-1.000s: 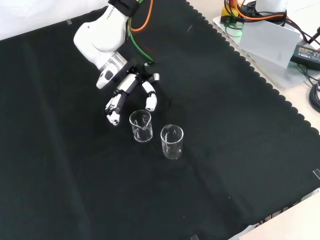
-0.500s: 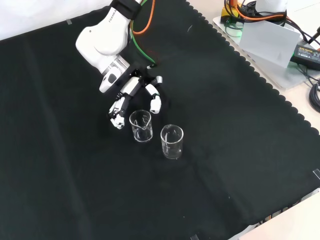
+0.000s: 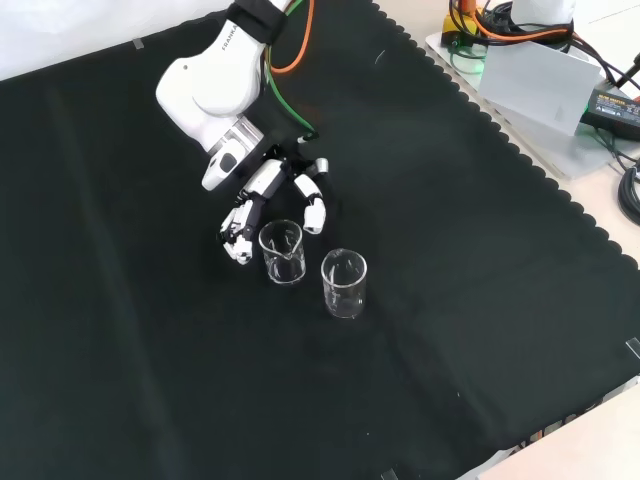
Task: Pick up the beaker on the right.
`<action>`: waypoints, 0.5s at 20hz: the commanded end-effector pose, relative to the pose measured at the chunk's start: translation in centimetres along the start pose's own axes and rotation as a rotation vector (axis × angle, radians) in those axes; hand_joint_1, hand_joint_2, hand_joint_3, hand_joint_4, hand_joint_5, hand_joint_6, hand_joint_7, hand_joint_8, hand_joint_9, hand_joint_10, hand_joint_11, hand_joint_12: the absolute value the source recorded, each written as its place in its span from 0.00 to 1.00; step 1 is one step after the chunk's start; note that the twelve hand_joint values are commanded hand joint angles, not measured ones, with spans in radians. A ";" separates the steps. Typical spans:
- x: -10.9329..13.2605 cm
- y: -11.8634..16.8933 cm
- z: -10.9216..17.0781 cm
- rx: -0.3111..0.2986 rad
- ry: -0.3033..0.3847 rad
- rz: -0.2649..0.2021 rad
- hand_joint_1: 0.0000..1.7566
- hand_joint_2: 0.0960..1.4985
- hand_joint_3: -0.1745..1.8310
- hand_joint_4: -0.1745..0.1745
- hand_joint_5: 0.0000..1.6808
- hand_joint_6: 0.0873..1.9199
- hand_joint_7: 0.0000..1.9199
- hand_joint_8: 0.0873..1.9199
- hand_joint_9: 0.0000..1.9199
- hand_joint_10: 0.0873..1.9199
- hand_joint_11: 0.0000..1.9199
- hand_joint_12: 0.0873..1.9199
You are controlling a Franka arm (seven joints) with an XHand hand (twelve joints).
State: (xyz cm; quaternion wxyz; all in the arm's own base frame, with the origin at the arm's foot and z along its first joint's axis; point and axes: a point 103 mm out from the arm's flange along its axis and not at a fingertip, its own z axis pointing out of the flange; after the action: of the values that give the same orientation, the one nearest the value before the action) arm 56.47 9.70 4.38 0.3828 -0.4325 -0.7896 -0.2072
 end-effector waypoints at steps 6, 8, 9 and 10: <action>0.3 1.0 0.7 -0.024 0.010 -0.005 0.46 0.29 0.43 0.39 0.20 0.00 0.14 0.25 0.17 0.27 0.00 0.56; 0.3 1.1 0.8 -0.025 0.010 0.001 0.46 0.29 0.43 0.39 0.20 0.00 0.14 0.25 0.17 0.27 0.00 0.56; 0.3 1.1 0.8 -0.025 0.012 0.002 0.46 0.29 0.43 0.39 0.20 0.00 0.14 0.25 0.17 0.27 0.00 0.56; 0.2 1.2 1.0 -0.021 0.009 0.005 0.47 0.29 0.43 0.39 0.21 0.00 0.14 0.25 0.17 0.27 0.00 0.56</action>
State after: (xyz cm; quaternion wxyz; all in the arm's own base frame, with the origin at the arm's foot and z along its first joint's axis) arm 56.95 10.97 4.09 0.3820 -0.4364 -0.7848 -0.2185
